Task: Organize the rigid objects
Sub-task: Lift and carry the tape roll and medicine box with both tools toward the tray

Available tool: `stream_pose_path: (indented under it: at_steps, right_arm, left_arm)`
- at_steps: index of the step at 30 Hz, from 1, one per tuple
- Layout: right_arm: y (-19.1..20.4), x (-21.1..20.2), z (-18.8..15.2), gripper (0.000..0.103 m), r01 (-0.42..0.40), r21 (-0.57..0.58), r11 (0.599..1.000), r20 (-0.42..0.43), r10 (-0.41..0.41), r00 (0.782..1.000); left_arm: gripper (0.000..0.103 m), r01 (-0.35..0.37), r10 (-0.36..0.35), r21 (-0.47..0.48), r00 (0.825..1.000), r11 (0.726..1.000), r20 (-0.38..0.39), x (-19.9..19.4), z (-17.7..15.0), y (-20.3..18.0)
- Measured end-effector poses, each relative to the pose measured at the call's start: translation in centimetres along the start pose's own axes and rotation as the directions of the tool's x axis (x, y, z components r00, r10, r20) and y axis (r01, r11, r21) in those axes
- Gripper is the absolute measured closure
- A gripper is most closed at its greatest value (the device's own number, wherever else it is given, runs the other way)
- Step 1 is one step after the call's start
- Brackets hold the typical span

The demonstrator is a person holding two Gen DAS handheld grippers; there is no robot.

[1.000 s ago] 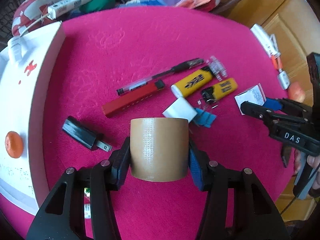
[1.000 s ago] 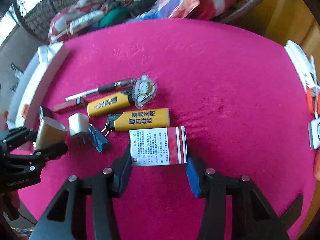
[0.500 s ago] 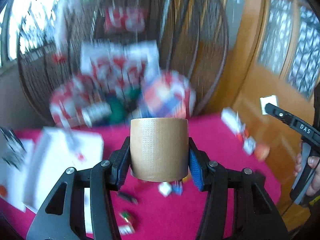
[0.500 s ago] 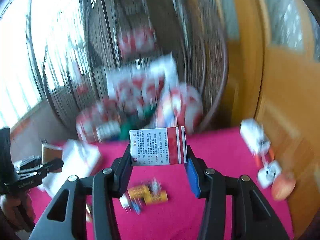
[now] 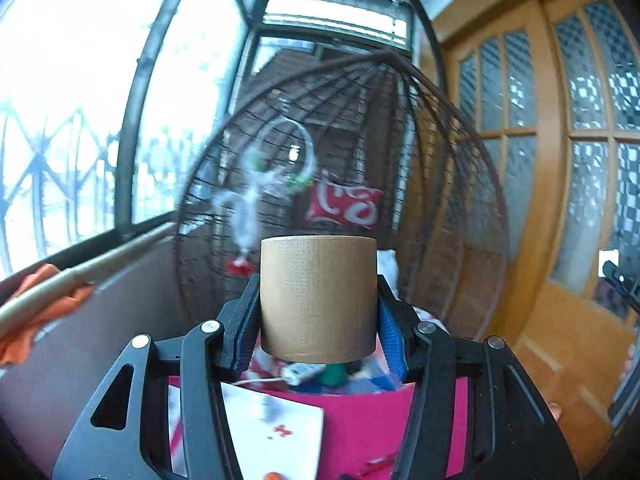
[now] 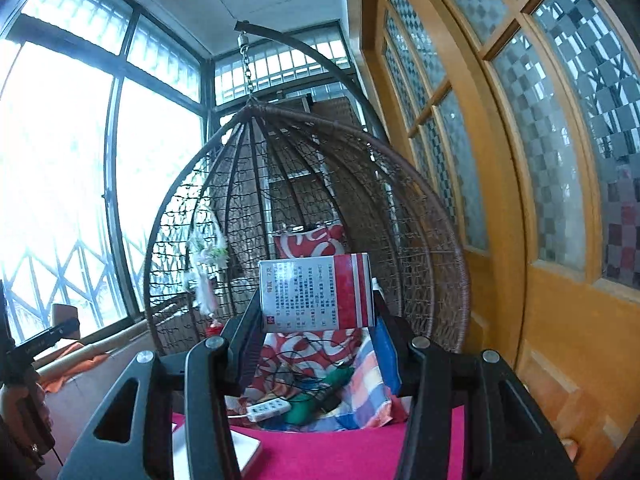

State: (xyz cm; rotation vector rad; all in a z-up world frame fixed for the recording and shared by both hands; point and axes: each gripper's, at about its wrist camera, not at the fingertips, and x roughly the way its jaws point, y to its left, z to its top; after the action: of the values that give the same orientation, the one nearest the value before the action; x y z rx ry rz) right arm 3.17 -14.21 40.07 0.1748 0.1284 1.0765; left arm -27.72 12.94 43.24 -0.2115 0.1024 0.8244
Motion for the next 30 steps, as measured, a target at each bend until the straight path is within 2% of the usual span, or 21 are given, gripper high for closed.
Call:
stream_pose_path:
  at_steps: [3, 11, 30]
  right_arm:
    - [1.1, 0.6, -0.1, 0.055, -0.010, 0.001, 1.000, -0.002, 0.010, 1.000]
    - [4.5, 1.4, 0.2, 0.055, -0.046, -0.001, 0.999, -0.003, 0.046, 0.999]
    - [12.9, 5.0, -1.9, 0.055, -0.151, 0.008, 0.989, -0.094, 0.151, 0.984]
  left_arm:
    - [0.051, -0.022, 0.023, -0.027, 1.000, 0.999, 0.006, -0.8, 0.4, 2.5]
    - [0.051, -0.020, 0.020, -0.039, 1.000, 0.999, 0.005, -1.4, 0.5, 5.2]
    - [0.051, -0.040, 0.039, -0.057, 0.999, 0.998, -0.033, -2.5, 0.1, 12.5]
